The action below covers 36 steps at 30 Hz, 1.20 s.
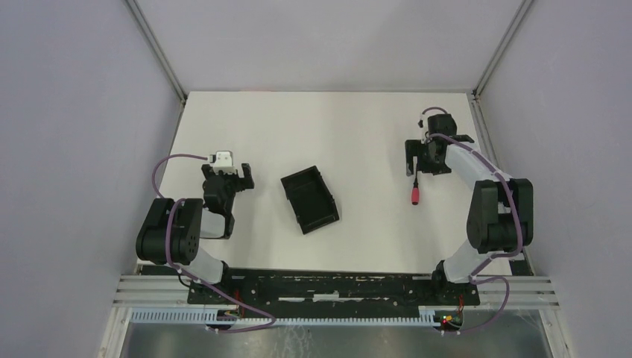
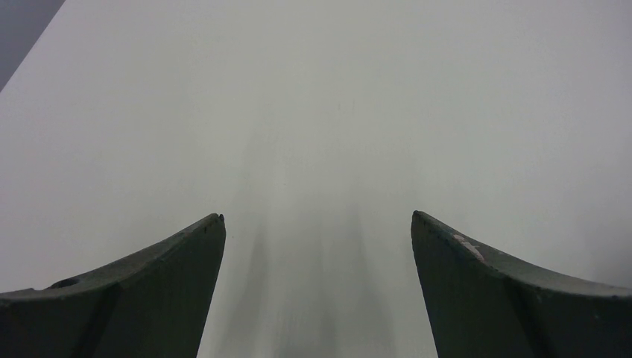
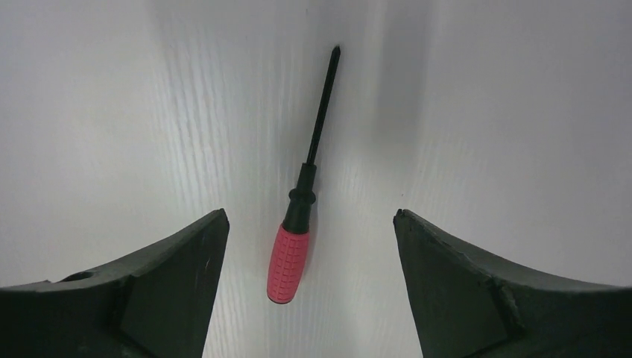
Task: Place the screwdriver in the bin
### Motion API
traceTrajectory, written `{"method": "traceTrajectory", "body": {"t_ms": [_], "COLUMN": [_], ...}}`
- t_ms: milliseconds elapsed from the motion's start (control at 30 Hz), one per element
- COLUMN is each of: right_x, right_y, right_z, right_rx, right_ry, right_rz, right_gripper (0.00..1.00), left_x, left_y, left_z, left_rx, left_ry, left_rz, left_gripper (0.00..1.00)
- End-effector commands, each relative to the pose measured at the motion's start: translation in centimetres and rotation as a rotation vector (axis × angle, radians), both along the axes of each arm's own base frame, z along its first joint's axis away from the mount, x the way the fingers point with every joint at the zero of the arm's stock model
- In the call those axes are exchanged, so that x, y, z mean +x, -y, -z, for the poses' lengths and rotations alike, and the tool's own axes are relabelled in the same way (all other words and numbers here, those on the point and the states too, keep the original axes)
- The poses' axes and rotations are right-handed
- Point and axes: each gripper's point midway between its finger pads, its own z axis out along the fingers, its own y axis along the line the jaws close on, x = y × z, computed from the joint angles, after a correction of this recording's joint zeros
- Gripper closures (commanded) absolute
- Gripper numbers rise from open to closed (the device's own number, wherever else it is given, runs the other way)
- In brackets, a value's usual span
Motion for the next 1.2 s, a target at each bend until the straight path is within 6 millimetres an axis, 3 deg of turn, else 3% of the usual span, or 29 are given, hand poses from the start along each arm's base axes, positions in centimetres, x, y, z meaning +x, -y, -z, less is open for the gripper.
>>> {"method": "traceTrajectory", "body": {"t_ms": [0, 167, 300, 367, 433, 667, 833, 967, 1033, 1167], "right_x": [-2.1, -4.3, -5.8, -5.8, -5.3, -2.8, -2.2, -1.4, -0.8, -1.7], "right_y": [-0.4, 0.1, -0.1, -0.2, -0.2, 0.2, -0.5, -4.7, -8.9, -21.0], "right_z": [3.4, 7.4, 8.8, 8.5, 7.3, -1.9, -5.7, -7.2, -8.6, -11.2], "right_rx": [0.008, -0.021, -0.013, -0.013, -0.02, -0.052, -0.029, 0.011, 0.042, 0.152], "right_ry": [-0.107, -0.205, -0.259, -0.261, -0.259, -0.207, -0.141, -0.061, 0.008, 0.135], "right_rz": [-0.019, -0.007, -0.02, -0.031, -0.044, -0.073, -0.058, -0.121, -0.186, -0.439], "right_gripper": [0.14, 0.32, 0.58, 0.78, 1.0, 1.0, 1.0, 1.0, 1.0, 1.0], "left_x": [0.4, 0.4, 0.4, 0.4, 0.4, 0.4, 0.4, 0.4, 0.4, 0.4], "left_y": [0.1, 0.1, 0.1, 0.1, 0.1, 0.1, 0.1, 0.1, 0.1, 0.1], "left_z": [-1.4, -1.4, -1.4, -1.4, -1.5, -1.4, -1.4, -1.4, -1.4, -1.4], "left_rx": [-0.034, -0.034, -0.034, -0.034, -0.034, -0.034, -0.034, -0.034, -0.034, -0.034], "left_ry": [0.049, 0.05, 0.05, 0.05, 0.051, 0.05, 0.049, 0.049, 0.05, 0.049], "left_rz": [-0.002, -0.002, -0.002, -0.002, -0.002, -0.002, -0.002, -0.002, -0.002, -0.002], "left_gripper": [0.0, 0.0, 0.0, 0.0, 0.0, 0.0, 0.0, 0.0, 0.0, 0.0]}}
